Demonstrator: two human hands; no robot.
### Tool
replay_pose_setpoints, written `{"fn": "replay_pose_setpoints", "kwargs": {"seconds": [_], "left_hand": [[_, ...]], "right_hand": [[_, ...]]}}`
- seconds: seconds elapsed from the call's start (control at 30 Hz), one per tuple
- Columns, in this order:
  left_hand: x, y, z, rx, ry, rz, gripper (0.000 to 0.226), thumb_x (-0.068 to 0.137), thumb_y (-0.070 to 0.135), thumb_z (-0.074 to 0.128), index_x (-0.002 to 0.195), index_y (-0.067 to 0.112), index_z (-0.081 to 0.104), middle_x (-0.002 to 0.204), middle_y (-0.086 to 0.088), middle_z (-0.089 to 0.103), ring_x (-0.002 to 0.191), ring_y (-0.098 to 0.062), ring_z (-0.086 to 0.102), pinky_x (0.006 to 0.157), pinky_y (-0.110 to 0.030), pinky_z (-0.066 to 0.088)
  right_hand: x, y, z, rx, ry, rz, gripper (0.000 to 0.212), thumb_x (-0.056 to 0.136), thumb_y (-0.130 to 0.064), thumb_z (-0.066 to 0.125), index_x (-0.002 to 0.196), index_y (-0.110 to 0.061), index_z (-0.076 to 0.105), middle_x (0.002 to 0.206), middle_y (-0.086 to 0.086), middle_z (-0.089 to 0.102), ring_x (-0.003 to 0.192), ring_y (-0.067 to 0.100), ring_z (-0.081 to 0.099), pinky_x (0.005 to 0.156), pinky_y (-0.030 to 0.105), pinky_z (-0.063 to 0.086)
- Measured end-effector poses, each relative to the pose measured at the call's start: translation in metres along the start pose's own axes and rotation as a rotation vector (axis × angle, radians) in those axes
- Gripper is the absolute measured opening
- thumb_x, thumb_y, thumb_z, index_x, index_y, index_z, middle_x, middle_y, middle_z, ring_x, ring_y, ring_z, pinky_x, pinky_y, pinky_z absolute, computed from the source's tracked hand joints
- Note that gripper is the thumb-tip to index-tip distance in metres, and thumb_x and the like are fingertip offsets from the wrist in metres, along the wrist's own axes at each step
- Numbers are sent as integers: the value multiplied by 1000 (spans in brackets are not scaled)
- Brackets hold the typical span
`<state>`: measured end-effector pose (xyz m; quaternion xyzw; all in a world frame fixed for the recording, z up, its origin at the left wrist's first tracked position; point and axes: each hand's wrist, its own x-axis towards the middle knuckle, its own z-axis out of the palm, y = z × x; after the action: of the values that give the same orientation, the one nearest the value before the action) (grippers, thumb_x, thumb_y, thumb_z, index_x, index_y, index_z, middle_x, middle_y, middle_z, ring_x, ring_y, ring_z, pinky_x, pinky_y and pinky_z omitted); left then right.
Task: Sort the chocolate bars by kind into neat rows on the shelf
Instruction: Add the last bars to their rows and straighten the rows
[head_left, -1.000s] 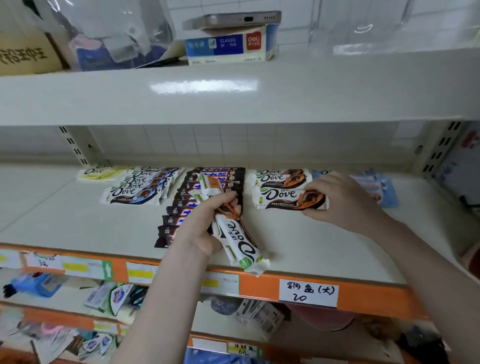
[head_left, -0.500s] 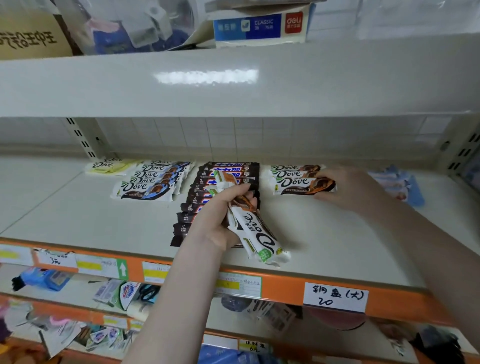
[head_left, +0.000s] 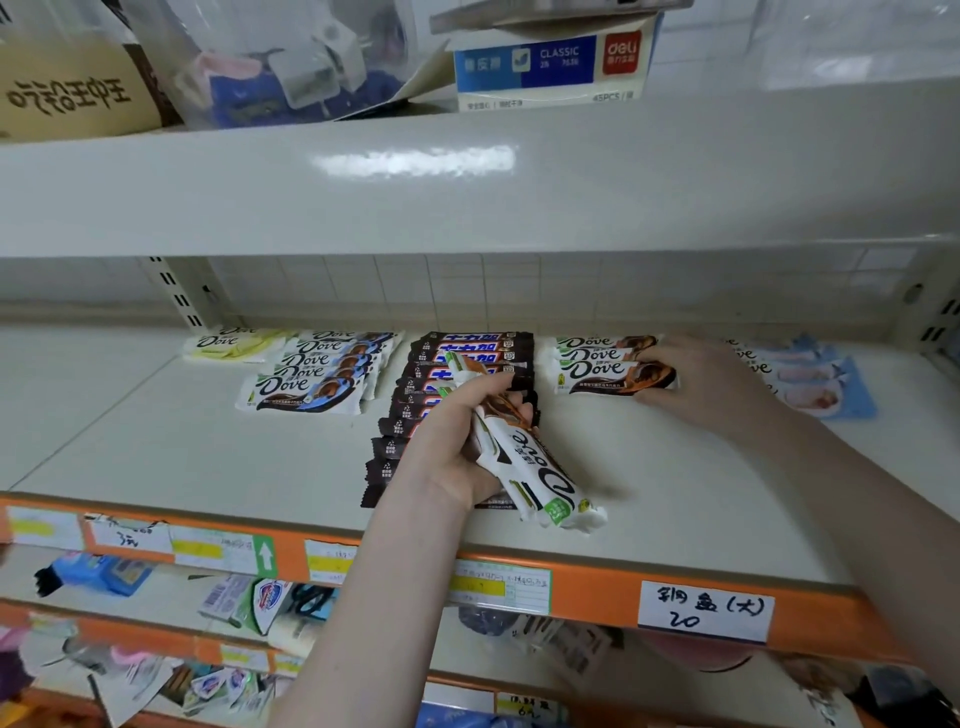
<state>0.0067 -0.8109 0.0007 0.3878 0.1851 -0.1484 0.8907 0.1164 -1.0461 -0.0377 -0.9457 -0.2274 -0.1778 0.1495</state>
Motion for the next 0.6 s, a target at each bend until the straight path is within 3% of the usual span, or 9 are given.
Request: {"fn": "replay_pose_setpoints", "kwargs": {"seconds": [0.17,0.23,0.33,0.47,0.53,0.6], "left_hand": [[-3,2,2,-62,23,20,33,82,20,61,52,8,61,67,-6,54,64,-20,53,70,-32,44],[-4,3,1,-101,24,20,22,78,28,62,68,8,59,70,-7,54,66,-23,55,68,-31,48],[-1,6,-4,-135,19,55,27,73,32,60,92,14,50,75,-6,54,66,-22,56,65,-28,52],[-2,3,1,-197,0,132,17,84,25,51,89,10,52,76,-8,57,67,-23,59,73,-33,50],[-2,0,5,-207,-4,166,21,87,24,47,94,5,55,84,-11,59,73,-24,60,80,-34,48],[-1,-3,10,-197,-10,192,25,90,24,45,97,2,57,92,-13,59,80,-24,61,89,-35,47]], "right_hand": [[-1,1,1,16,1,4,36,72,-18,74,107,-12,68,106,14,66,99,35,57,87,39,42],[-4,-6,-2,44,17,17,33,75,-21,71,107,-15,67,106,11,66,101,34,56,87,37,40],[-16,-32,-21,194,54,41,27,82,-24,65,107,-14,67,100,5,67,96,24,58,79,29,38],[-47,-76,-44,506,-126,110,20,86,-34,55,102,-30,66,92,-15,65,84,-1,60,73,17,42],[-56,-93,-48,674,-222,145,15,86,-33,56,98,-38,63,94,-21,65,84,-6,61,74,15,46],[-60,-104,-48,783,-271,186,26,80,-33,62,106,-37,60,98,-18,65,87,-6,61,76,15,48]]}}
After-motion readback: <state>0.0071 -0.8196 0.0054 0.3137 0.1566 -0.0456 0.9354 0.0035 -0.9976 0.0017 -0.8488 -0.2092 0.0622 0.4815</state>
